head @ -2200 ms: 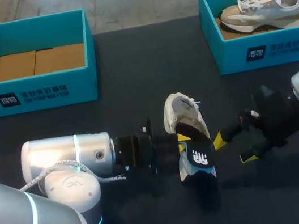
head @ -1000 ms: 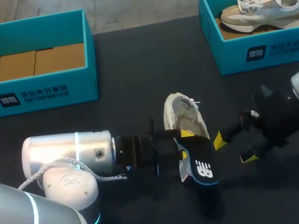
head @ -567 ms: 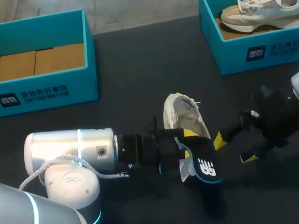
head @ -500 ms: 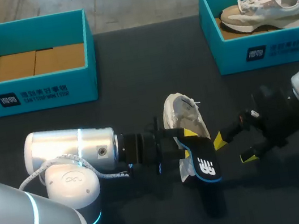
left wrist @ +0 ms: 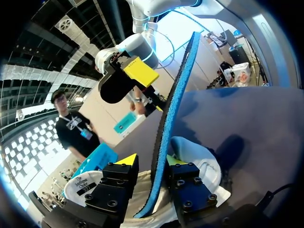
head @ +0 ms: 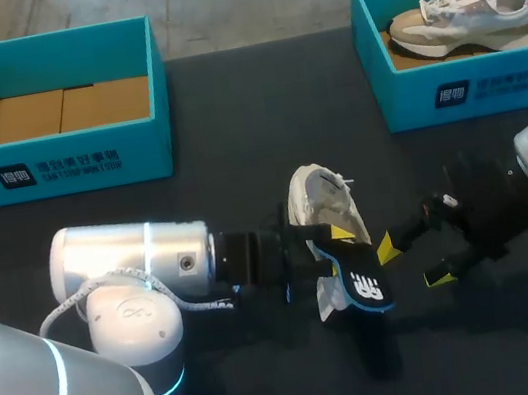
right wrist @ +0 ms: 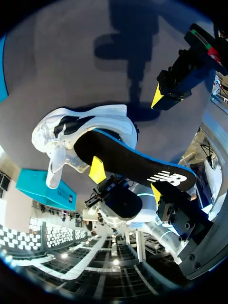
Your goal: Take the shoe out of the shoebox, open the shoe tongue, remove and reinsert the insole, then place the shoe into the shoebox
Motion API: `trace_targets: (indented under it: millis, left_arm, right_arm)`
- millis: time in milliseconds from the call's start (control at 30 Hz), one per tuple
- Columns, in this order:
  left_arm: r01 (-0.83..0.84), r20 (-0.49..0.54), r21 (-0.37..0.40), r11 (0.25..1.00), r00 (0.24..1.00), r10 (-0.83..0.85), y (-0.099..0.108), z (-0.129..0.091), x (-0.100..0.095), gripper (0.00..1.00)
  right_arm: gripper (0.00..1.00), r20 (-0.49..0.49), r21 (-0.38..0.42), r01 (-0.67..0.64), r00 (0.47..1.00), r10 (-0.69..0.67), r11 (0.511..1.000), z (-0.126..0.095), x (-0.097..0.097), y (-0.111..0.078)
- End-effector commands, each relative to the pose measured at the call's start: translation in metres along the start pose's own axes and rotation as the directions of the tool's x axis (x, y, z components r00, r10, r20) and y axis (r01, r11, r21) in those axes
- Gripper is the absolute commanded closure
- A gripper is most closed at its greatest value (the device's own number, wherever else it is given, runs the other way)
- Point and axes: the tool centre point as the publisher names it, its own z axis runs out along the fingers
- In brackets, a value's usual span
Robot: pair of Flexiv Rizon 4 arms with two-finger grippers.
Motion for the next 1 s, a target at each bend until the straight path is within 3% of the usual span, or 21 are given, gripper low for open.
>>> trace_targets:
  millis: [33, 367, 400, 433, 500, 1000]
  left_arm:
    - [0.003, -0.012, -0.010, 1.000, 1.000, -0.003, 0.002, 0.007, -0.004, 0.68]
    - [0.001, -0.018, -0.003, 1.000, 1.000, -0.001, 0.001, 0.012, -0.005, 0.71]
    - [0.001, -0.018, -0.001, 1.000, 1.000, -0.001, 0.001, 0.012, -0.004, 0.73]
    - [0.001, -0.018, 0.000, 1.000, 1.000, -0.001, 0.001, 0.012, -0.004, 0.85]
    - [0.001, -0.018, 0.003, 1.000, 1.000, -0.001, 0.000, 0.010, -0.002, 1.00]
    - [-0.007, 0.016, 0.016, 1.000, 1.000, 0.006, 0.015, 0.005, 0.001, 1.00]
  right_arm:
    - [0.00, 0.004, -0.002, -0.002, 1.000, 0.002, 1.000, 0.001, 0.001, -0.001]
    - [0.00, 0.004, -0.002, -0.002, 1.000, 0.002, 1.000, 0.001, 0.001, -0.001]
    - [0.00, 0.004, -0.002, -0.002, 1.000, 0.002, 1.000, 0.001, 0.001, -0.001]
    - [0.00, 0.004, -0.002, -0.002, 1.000, 0.002, 1.000, 0.001, 0.001, -0.001]
    - [0.00, 0.004, -0.002, -0.002, 1.000, 0.002, 1.000, 0.001, 0.001, -0.001]
    - [0.00, 0.004, -0.002, -0.002, 1.000, 0.002, 1.000, 0.001, 0.001, -0.001]
